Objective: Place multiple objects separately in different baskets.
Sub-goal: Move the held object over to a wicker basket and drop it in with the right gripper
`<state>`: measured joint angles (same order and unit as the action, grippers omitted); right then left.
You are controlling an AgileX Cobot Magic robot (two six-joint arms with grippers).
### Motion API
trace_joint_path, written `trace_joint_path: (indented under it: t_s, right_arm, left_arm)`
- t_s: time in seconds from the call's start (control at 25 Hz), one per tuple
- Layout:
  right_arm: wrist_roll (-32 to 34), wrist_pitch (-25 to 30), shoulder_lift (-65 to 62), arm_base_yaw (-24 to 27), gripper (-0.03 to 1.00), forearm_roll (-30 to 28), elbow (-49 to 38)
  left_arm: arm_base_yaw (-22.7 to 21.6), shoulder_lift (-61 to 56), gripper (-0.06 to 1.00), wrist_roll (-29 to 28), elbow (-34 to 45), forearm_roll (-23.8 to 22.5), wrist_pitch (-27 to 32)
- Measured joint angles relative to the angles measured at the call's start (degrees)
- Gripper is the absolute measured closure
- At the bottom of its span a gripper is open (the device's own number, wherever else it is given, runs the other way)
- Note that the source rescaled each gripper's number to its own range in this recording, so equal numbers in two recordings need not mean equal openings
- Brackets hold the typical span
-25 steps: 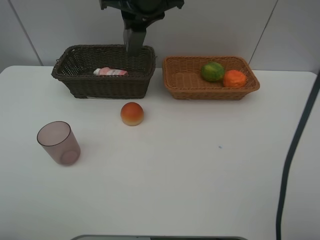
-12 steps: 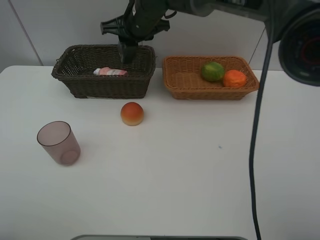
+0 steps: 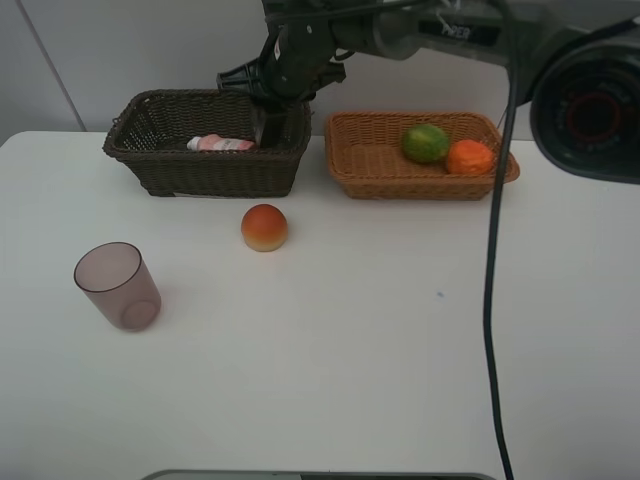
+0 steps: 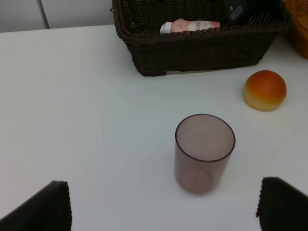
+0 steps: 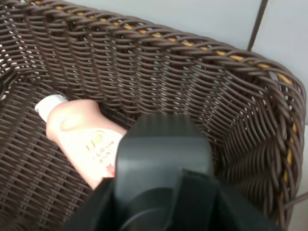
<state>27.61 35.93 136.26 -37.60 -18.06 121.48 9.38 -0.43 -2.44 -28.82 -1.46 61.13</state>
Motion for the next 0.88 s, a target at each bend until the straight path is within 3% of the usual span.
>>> trace_joint_path:
  t_s: [0.12, 0.16, 0.32, 0.4, 0.68, 0.88]
  right_arm:
    - [0.0, -0.08, 0.0, -0.1, 0.83, 0.0, -0.06]
    - [0.0, -0.25, 0.0, -0.1, 0.78, 0.0, -0.14]
    - [0.0, -0.6, -0.28, -0.17, 0.38, 0.0, -0.14]
    - [0.0, 0.01, -0.33, -0.43, 0.26, 0.0, -0.14]
    - [-0.07, 6.66, -4.43, -1.72, 0.19, 0.05, -0.2]
    - [-7.26, 11.35, -9.92, -2.88, 0.19, 3.34, -4.91]
  left_arm:
    - [0.0, 0.0, -0.06, 0.0, 0.0, 0.0, 0.0]
    - [0.0, 0.0, -0.06, 0.0, 0.0, 0.0, 0.0]
    - [0.0, 0.0, -0.06, 0.0, 0.0, 0.0, 0.0]
    - [0.0, 0.0, -0.06, 0.0, 0.0, 0.0, 0.0]
    - [0.0, 0.0, -0.06, 0.0, 0.0, 0.0, 0.0]
    - [0.0, 0.0, -0.06, 0.0, 0.0, 0.0, 0.0]
